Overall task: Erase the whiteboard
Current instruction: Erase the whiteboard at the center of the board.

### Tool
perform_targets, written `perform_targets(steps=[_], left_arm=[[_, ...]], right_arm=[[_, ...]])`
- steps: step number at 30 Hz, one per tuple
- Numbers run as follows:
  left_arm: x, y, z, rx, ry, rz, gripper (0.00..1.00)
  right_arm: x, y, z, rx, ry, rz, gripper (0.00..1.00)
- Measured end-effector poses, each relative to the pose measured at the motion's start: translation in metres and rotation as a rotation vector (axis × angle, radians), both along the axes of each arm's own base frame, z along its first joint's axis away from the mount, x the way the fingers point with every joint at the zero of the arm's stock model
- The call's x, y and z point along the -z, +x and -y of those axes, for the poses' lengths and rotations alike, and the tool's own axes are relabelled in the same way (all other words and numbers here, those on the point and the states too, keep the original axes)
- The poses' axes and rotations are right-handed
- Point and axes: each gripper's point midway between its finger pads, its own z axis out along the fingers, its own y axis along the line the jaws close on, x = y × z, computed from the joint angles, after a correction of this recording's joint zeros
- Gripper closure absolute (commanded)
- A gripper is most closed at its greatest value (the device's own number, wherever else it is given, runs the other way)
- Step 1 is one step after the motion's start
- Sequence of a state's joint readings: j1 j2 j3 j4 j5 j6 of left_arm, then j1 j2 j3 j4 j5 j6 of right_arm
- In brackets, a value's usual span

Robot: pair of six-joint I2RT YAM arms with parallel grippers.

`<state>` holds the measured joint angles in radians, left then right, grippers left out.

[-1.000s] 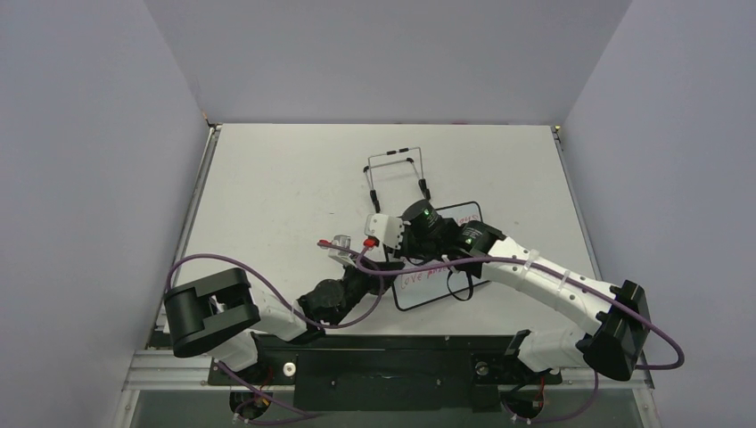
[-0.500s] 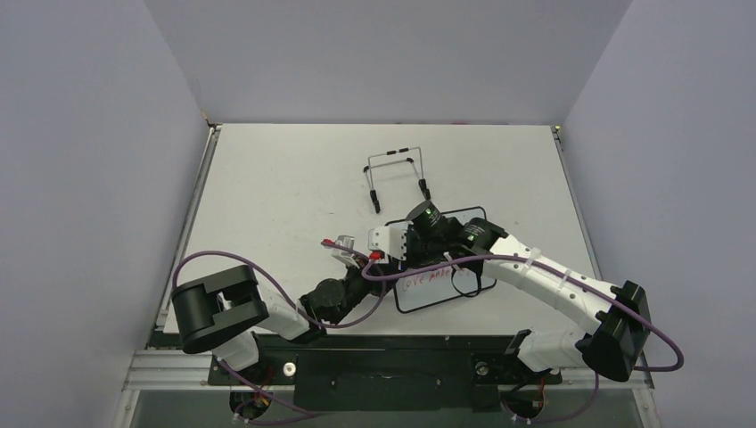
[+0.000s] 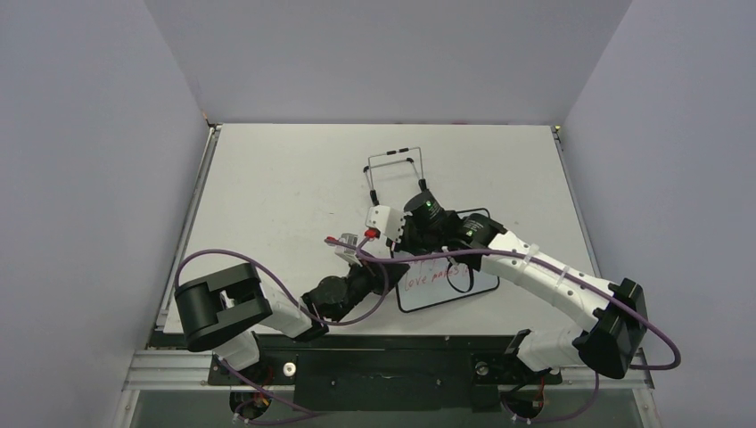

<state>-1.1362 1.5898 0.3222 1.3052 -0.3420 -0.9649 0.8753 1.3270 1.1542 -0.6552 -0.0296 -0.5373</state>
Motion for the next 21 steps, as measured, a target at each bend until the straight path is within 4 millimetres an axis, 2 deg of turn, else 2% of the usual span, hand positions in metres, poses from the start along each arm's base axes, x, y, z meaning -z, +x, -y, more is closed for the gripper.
perform_targets(steps=[5, 12, 17, 21], left_arm=[[0.0, 0.001, -0.001, 0.0, 0.0, 0.0, 1.0], [0.002, 0.001, -0.002, 0.003, 0.004, -0.003, 1.0], [0.003, 0.001, -0.003, 0.0, -0.002, -0.013, 1.0], [0.002, 0.002, -0.004, -0.003, -0.005, -0.012, 1.0]], right_arm=[[0.007, -0.002, 0.011, -0.052, -0.052, -0.025, 1.0], [0.021, -0.04, 0.001, -0.25, -0.149, -0.073, 1.0], [0.02, -0.034, 0.001, -0.19, -0.143, -0.057, 1.0], [0.012, -0.013, 0.006, -0.067, -0.108, -0.011, 1.0]])
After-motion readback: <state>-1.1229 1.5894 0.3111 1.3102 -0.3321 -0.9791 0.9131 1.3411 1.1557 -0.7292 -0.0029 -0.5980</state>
